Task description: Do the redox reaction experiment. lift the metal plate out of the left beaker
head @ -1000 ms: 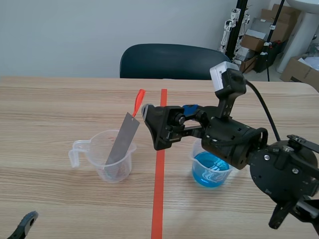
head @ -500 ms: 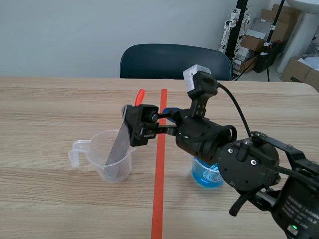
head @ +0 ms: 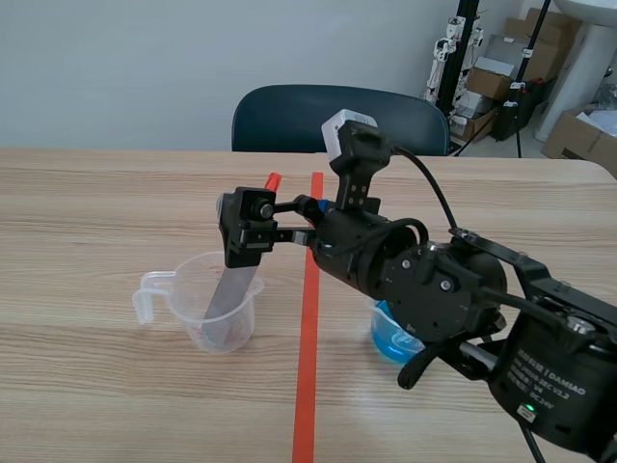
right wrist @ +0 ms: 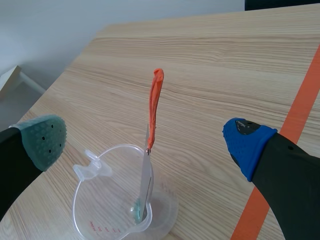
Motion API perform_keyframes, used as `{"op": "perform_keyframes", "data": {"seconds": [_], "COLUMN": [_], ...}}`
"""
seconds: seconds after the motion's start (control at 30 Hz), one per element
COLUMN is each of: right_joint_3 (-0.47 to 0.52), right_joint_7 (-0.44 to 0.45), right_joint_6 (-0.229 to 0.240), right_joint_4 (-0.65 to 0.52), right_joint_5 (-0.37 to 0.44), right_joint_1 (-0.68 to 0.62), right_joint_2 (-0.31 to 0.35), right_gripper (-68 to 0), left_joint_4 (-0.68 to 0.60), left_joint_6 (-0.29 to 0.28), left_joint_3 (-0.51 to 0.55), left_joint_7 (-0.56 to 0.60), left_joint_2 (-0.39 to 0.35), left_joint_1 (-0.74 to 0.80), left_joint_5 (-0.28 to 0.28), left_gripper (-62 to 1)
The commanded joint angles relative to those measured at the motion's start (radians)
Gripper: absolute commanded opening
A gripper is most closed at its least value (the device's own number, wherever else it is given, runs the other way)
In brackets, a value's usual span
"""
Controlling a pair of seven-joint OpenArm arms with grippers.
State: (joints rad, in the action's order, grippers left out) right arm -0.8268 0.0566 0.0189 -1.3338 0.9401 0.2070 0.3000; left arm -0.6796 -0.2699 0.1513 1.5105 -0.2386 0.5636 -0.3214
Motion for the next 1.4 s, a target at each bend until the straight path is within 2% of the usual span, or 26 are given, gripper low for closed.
{"op": "perform_keyframes", "data": {"seconds": [0.0, 0.37, 0.73, 0.77, 0.93, 1.2, 1.37], "right_joint_3": [-0.002, -0.067, -0.07, -0.07, -0.07, -0.07, -0.07], "right_joint_7": [-0.002, -0.006, -0.01, -0.011, -0.037, -0.05, -0.04], "right_joint_6": [-0.001, -0.005, -0.013, -0.013, -0.012, -0.011, -0.011], "right_joint_4": [0.006, 0.097, 0.1, 0.1, 0.1, 0.1, 0.1], "right_joint_5": [0.007, -0.002, -0.02, -0.02, -0.019, -0.013, -0.013], "right_joint_1": [0.029, 0.074, 0.078, 0.078, 0.078, 0.078, 0.078], "right_joint_2": [-0.017, -0.051, -0.056, -0.056, -0.055, -0.045, -0.045], "right_gripper": [0.4, 0.4, 0.4, -0.8, -17.6, -23.9, -37.3], "left_joint_4": [-0.017, -0.01, -0.069, -0.072, -0.075, -0.075, -0.073], "left_joint_6": [-0.002, -0.006, -0.011, -0.011, -0.01, -0.01, -0.01], "left_joint_3": [0.006, 0.006, -0.019, -0.027, -0.05, -0.05, -0.05], "left_joint_7": [0.043, 0.043, 0.043, 0.043, 0.043, 0.018, 0.004], "left_joint_2": [-0.009, -0.008, -0.009, -0.009, -0.009, -0.009, -0.009], "left_joint_1": [-0.01, -0.09, -0.098, -0.098, -0.098, -0.098, -0.098], "left_joint_5": [0.01, 0.01, 0.009, 0.009, 0.01, 0.011, 0.045], "left_gripper": [1.4, 1.4, 1.4, 1.4, 1.4, 1.4, 1.4]}}
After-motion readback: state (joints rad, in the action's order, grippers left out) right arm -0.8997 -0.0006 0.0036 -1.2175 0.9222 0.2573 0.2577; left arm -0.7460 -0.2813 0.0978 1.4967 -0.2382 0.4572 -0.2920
